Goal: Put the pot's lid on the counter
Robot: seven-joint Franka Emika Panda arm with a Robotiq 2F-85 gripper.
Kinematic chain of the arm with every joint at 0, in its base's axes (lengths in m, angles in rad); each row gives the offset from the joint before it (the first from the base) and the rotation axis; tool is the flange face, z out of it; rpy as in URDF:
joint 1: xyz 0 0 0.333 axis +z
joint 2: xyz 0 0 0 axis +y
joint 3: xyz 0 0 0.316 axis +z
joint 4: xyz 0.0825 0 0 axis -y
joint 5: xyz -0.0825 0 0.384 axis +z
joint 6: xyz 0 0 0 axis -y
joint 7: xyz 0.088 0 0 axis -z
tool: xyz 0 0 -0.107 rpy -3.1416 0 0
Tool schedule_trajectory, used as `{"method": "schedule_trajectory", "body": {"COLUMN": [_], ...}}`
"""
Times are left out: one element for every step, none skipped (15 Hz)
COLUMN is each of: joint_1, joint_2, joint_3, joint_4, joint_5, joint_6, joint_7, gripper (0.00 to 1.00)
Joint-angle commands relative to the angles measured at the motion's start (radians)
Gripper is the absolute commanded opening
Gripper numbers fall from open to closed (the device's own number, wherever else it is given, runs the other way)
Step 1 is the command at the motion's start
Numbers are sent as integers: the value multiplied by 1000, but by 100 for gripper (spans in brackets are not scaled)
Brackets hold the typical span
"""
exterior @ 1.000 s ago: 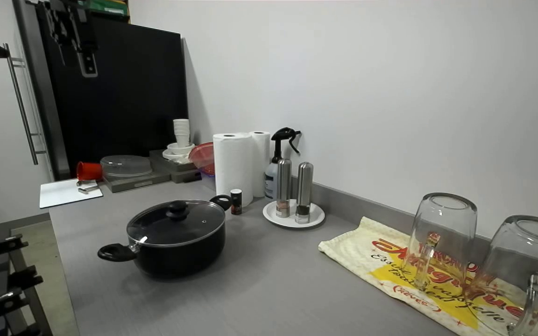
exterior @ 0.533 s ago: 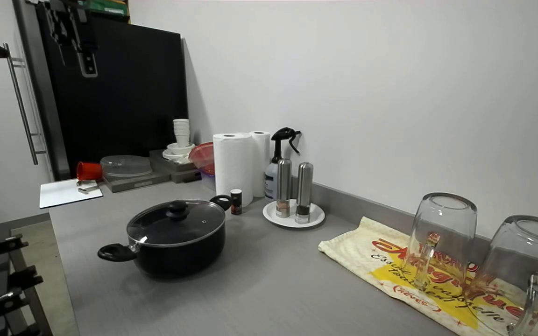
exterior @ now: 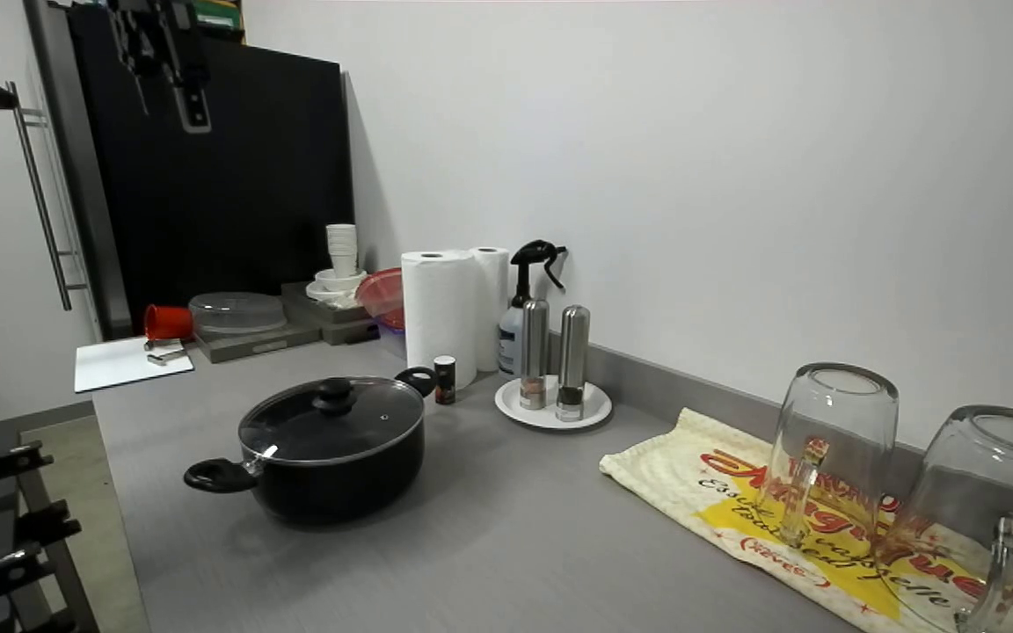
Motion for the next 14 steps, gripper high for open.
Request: {"method": "schedule_trajectory", "body": {"joint_1": [6,1,-10,-15,-19,-22,-22,-21,-21,-19,-19,-18,-19,-21], "joint_2": [149,181,218,252,291,325,363,393,422,450,477,503,528,551], "joint_3": [15,24,35,39,42,43,46,47,49,51,54,56,60,63], "joint_4": [135,163,192,218,238,251,251,245,238,223,215,203,194,186], "joint_5": [-15,-27,-48,-61,-73,-81,-84,-80,-75,-64,-59,-44,-35,-25], "joint_6": [48,71,94,108,127,141,160,178,195,210,223,235,245,252], "joint_7": [-43,-44,-33,-28,-23,-23,-22,-22,-22,-25,-25,-31,-33,-36], "gripper": [100,100,100,100,100,100,100,100,100,100,100,100,100,100]}}
